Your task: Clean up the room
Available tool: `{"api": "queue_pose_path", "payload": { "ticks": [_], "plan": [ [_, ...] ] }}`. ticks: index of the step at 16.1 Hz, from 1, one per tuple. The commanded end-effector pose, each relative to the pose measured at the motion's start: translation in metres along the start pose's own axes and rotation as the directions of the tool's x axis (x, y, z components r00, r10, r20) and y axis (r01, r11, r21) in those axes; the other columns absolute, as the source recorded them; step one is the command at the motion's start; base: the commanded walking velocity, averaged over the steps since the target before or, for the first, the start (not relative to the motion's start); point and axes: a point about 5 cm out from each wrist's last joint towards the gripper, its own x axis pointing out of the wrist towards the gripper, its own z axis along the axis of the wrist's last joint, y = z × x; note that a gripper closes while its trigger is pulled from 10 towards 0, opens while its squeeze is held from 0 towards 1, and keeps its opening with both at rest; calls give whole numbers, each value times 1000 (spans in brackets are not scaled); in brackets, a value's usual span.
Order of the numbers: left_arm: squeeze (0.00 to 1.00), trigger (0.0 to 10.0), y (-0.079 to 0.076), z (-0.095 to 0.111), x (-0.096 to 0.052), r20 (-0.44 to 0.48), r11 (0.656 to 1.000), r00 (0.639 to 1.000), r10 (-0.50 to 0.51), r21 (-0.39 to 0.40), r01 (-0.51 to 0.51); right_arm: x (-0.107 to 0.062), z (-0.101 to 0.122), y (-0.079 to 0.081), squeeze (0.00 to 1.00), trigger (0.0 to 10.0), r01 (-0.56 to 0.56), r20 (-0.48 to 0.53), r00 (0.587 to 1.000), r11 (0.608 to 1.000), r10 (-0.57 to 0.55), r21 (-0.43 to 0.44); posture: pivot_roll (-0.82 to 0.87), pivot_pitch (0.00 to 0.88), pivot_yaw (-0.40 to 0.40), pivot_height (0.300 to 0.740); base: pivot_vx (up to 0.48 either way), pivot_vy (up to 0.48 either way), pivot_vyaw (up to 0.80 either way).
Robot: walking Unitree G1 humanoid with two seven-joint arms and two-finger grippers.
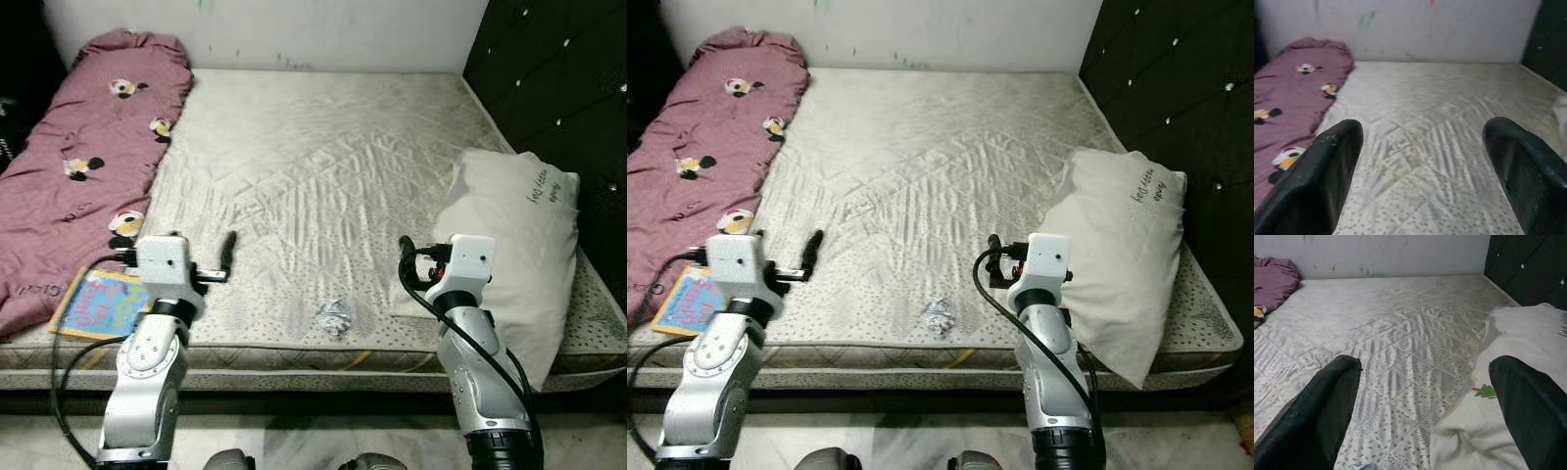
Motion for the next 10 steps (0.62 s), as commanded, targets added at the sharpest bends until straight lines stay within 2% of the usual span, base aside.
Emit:
{"api": "queue_pose_path", "payload": {
  "ticks": [1,3,4,7,10],
  "plan": [
    [0,10000,1,-2,-1,-15,1000,1000,13,-26,-13,0,4,-1,0,10000,1,15,1000,1000,-1,9,-4,24,-50,740,0,0,0],
    [0,10000,-4,1,-3,-7,999,999,-32,-18,32,0,4,-1,0,10000,-1,14,1000,1000,1,12,-4,23,-50,732,0,0,0],
    [0,10000,-7,0,-3,0,998,999,-48,27,48,0,4,-1,0,10000,-4,14,1000,1000,4,14,-4,23,-50,715,0,0,0],
    [0,10000,-1,-2,0,-10,999,1000,11,32,-11,0,4,-1,0,10000,-7,13,1000,1000,7,15,-9,23,-52,676,0,0,0],
    [0,10000,-2,-3,0,-14,999,1000,16,32,-15,0,4,-2,0,10000,-12,12,1000,1000,12,14,-8,22,-55,636,0,0,0]
  ]
}}
